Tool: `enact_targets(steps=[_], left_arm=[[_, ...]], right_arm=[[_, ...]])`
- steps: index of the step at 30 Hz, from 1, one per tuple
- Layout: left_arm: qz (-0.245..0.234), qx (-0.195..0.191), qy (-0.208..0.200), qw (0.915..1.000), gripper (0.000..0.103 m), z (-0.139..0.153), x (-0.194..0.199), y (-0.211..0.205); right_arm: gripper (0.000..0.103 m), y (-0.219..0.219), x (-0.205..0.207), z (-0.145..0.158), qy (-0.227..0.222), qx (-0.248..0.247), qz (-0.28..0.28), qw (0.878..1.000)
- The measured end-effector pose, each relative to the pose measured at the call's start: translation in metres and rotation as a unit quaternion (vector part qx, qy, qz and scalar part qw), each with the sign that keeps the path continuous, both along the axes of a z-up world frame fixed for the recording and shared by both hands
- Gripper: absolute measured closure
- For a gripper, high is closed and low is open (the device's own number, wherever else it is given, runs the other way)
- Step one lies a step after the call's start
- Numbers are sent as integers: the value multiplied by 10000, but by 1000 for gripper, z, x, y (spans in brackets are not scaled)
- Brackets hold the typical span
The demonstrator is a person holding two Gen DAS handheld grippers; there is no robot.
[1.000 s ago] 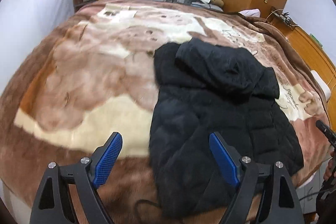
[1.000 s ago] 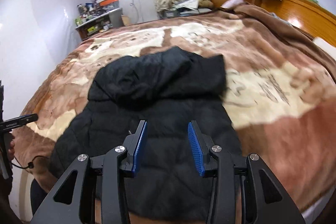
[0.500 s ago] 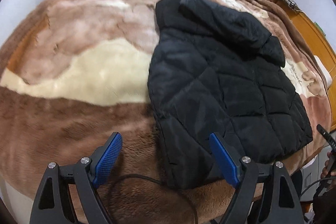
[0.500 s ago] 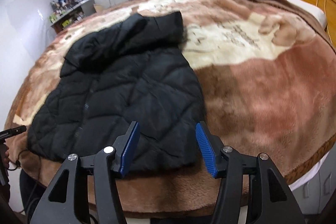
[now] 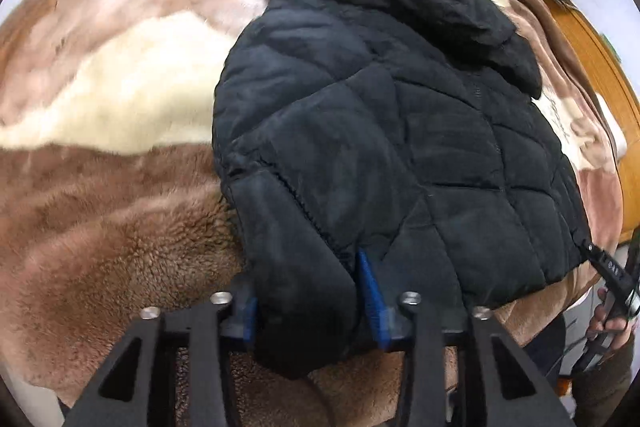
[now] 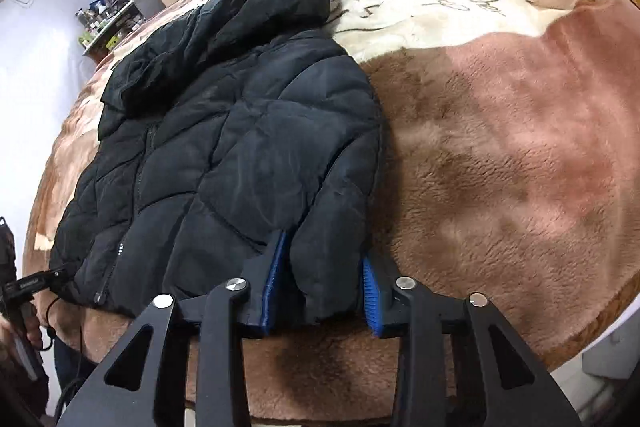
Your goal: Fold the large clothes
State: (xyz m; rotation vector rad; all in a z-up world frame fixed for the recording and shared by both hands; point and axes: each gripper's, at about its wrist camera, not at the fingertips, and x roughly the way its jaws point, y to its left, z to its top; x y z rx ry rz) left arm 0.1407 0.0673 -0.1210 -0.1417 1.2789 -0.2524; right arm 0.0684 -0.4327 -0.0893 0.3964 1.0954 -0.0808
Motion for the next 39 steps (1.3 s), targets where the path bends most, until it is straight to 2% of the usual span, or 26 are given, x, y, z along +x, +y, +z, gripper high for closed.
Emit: enact_targets(steps=[1, 5, 12, 15, 17, 20, 25, 27, 31, 34, 36, 39], left_arm=[[-40, -40, -69, 10000, 73, 6, -1, -1], [-82, -248, -324, 9991, 81, 34, -10, 3], [-226, -600, -627, 9960, 83, 80, -31, 16], [-244, -774, -647, 9946, 83, 96, -39, 26], [-307, -761, -727, 9940, 83, 107, -44, 30], [-280, -915, -731, 9927, 83, 118, -42, 33], [-9, -1358, -726, 9881, 83, 133, -13, 38], [132, -1456, -727, 9866, 83, 137, 5, 39], [447, -1668, -740, 9822, 82, 145, 41, 43], [812, -2059, -657, 9730, 82, 148, 79, 49], [998, -2181, -616, 9689, 82, 147, 103, 51], [1133, -2171, -574, 9678, 81, 148, 137, 47]], right_arm=[[82, 3, -2, 5, -89, 16, 102, 9999], [88, 11, -10, 32, -413, -68, 286, 9987], [89, 21, -35, 90, -933, -172, 617, 9936], [89, 19, -43, 108, -1080, -115, 639, 9920], [89, 20, -44, 117, -1139, -164, 683, 9910], [89, 21, -35, 126, -1209, -100, 730, 9899], [89, 13, -6, 135, -1291, 96, 613, 9897], [89, 9, 11, 140, -1289, 64, 562, 9900], [89, -5, 42, 147, -1244, 307, 484, 9906], [88, -13, 69, 152, -1243, 293, 380, 9911], [88, -17, 86, 153, -1232, 368, 353, 9911], [88, -25, 116, 151, -1171, 374, 262, 9921]])
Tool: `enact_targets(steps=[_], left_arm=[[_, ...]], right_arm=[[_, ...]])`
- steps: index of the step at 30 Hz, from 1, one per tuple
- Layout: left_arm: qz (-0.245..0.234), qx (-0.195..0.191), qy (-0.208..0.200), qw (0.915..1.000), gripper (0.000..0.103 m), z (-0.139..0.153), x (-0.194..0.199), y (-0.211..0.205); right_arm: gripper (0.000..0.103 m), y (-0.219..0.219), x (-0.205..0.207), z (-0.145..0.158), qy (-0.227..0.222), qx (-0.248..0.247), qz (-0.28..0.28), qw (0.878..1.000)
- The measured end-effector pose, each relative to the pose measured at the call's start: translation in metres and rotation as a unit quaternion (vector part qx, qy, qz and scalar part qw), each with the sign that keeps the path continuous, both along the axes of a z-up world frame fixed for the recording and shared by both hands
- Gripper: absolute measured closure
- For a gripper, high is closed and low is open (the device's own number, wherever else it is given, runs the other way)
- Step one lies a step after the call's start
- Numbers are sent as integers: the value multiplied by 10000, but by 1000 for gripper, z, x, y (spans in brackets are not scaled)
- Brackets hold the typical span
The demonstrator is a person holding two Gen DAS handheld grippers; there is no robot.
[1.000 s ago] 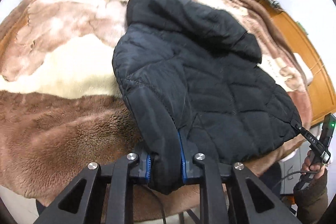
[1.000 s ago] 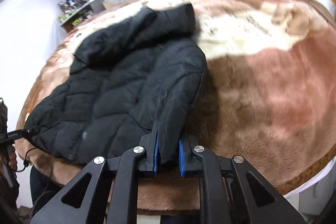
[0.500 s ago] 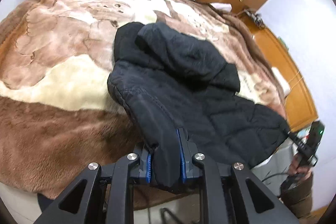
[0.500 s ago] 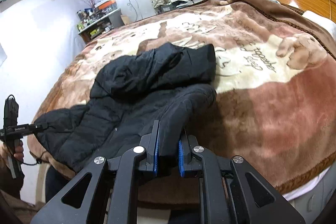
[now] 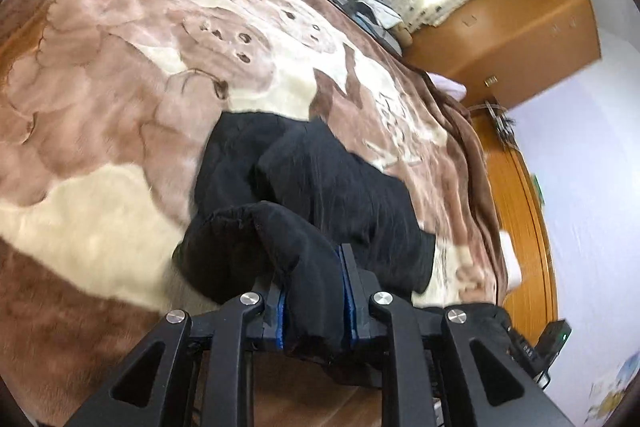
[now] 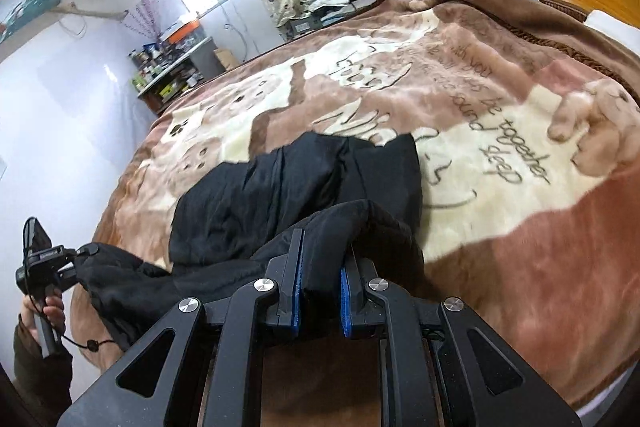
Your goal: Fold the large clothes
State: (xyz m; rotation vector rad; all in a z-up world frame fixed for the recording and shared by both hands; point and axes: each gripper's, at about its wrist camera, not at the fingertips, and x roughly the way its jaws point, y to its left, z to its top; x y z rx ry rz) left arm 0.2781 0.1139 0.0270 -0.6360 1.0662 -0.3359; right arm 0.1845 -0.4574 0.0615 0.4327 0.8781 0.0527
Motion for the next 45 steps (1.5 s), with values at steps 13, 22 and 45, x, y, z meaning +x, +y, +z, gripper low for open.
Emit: enact_targets(steps=[13, 22, 45], left_arm=[[86, 316, 277, 9991, 81, -28, 105, -21], [90, 522, 590, 9968, 75, -64, 152, -33], [-1093, 2689, -526, 9555, 16, -82, 158, -67]], right_arm=[[88, -17, 102, -24, 319, 50, -110, 9994], [81, -30, 154, -57, 845, 527, -406, 9942], [36, -26, 156, -99, 480, -1019, 715, 9911]])
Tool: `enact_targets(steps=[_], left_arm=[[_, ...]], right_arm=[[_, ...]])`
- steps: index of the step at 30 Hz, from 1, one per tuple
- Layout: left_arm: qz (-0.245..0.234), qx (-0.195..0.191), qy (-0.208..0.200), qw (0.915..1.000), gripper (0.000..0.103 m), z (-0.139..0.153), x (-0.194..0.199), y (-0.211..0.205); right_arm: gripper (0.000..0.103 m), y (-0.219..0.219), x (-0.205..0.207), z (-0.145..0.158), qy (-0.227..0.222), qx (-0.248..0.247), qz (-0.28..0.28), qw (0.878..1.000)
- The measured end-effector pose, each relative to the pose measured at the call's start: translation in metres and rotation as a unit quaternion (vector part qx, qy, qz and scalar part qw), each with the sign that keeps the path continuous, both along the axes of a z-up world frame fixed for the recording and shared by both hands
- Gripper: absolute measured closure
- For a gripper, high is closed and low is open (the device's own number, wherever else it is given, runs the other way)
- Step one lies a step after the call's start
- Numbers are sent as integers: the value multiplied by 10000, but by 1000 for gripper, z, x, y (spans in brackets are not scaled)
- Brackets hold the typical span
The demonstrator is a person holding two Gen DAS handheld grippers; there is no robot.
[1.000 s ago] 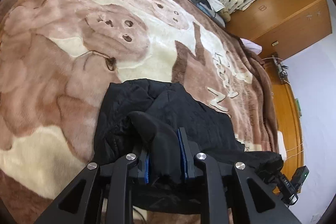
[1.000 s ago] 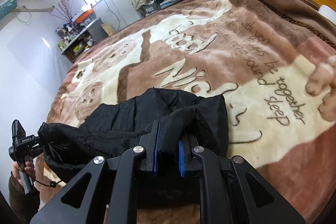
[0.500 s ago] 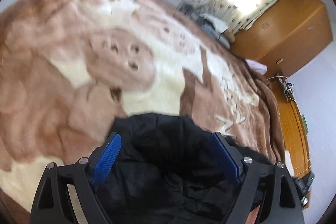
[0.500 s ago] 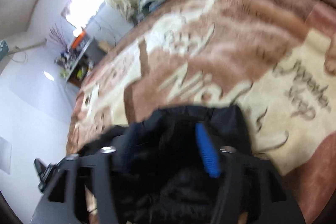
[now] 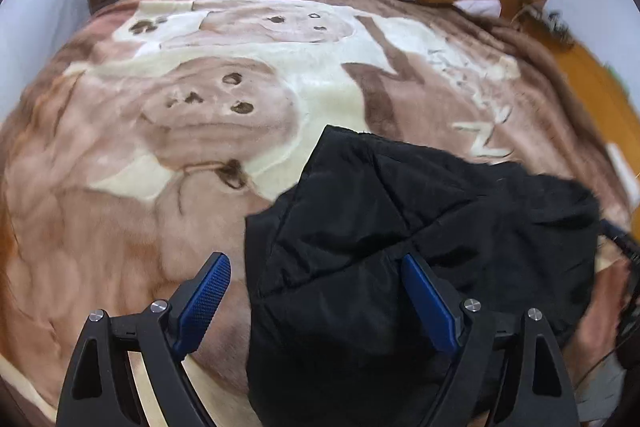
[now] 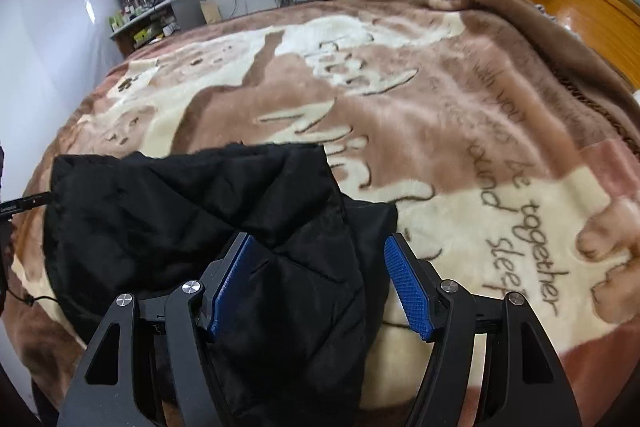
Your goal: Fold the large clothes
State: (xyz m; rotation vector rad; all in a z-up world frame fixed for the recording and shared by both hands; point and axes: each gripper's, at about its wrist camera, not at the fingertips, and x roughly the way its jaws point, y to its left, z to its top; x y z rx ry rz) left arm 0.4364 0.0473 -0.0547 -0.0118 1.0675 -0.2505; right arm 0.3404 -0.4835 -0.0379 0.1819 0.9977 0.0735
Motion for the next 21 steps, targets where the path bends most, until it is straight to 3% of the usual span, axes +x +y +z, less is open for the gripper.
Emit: enact_targets(steps=[7, 9, 10, 11, 13, 16, 19, 21], left_arm=[[-74, -125, 177, 9997, 16, -17, 26, -12], [-90, -248, 241, 9994, 22, -22, 30, -15], [-64, -206, 281, 9994, 26, -24, 31, -18], [-47, -149, 273, 9995, 32, -25, 30, -21], [-102, -24, 206, 9997, 47, -25, 28, -27], [-95, 42, 90, 9999, 71, -17, 23, -25], [12, -295, -283, 9992, 73, 3, 17, -10], [-41, -541, -527, 9971, 73, 13, 14, -4]], right_arm=[[36, -12, 25, -20, 141, 989, -183, 9948], [47, -14, 30, -25, 279, 1257, -322, 9911], [61, -16, 30, -26, 300, 1323, -400, 9900], [68, -17, 29, -26, 257, 1375, -425, 9893], [86, -15, 24, -19, 127, 1354, -343, 9901], [92, -9, 13, 1, -267, 1022, -252, 9941], [93, -16, -5, 28, -978, 913, -359, 9904], [93, -14, -7, 34, -1138, 766, -381, 9898]])
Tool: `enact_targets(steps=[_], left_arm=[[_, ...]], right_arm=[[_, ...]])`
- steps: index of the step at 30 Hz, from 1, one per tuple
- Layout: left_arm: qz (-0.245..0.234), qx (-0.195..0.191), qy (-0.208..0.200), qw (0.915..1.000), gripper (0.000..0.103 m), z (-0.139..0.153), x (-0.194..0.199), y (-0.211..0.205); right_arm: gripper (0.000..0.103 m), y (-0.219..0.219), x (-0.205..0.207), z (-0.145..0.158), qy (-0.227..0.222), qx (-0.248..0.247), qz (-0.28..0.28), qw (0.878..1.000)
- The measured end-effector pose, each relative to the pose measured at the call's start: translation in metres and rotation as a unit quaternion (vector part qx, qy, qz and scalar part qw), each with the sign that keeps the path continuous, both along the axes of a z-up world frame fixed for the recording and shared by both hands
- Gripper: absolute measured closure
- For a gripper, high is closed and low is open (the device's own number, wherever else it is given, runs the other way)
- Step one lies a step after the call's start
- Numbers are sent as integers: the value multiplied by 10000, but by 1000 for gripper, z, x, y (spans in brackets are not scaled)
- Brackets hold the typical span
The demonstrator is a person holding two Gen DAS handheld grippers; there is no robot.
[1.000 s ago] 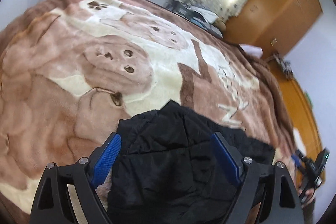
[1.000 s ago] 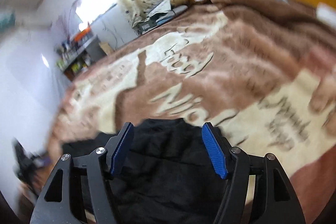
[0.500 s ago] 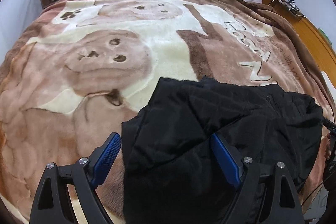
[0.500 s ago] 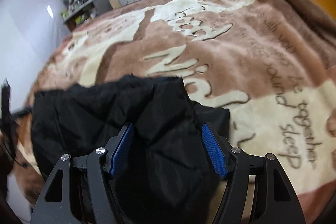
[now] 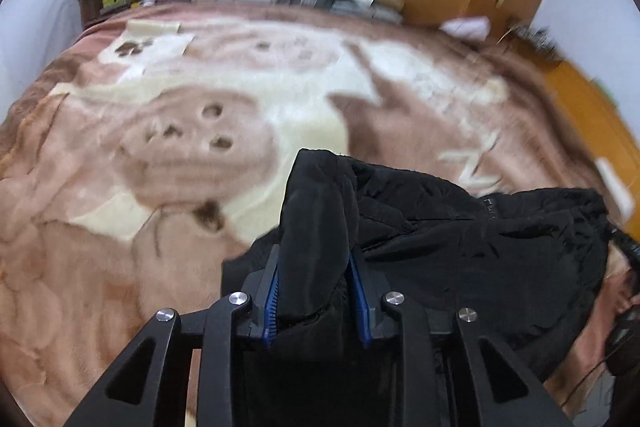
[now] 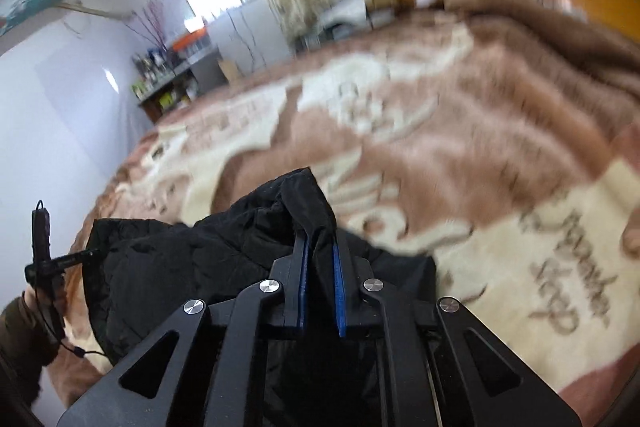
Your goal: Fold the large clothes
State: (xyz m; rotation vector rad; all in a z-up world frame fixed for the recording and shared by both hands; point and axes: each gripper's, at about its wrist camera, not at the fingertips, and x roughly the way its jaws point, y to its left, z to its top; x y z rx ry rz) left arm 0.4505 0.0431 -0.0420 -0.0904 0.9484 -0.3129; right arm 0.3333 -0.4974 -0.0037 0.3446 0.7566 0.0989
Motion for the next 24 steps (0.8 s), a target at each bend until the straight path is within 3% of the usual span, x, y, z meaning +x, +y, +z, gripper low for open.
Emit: enact_targets(steps=[3, 6, 8, 11, 17, 24], left_arm=[[-15, 323, 70, 9995, 72, -11, 10, -12], [175, 681, 467, 9964, 60, -43, 25, -24], [293, 812, 443, 9953, 54, -52, 26, -28], [12, 1451, 380, 9887, 52, -63, 27, -46], [-29, 1644, 770, 9834, 52, -85, 37, -53], [43, 1814, 831, 9799, 52, -96, 40, -59]], right_arm=[[92, 10, 24, -26, 675, -431, -161, 9967], [92, 16, 39, -55, 1201, -546, -275, 9909], [90, 17, 46, -72, 1436, -558, -321, 9875], [88, 21, 54, -92, 1804, -837, -175, 9799], [87, 37, 59, -112, 2177, -1335, 76, 9668], [86, 42, 67, -126, 2483, -1487, 133, 9571]])
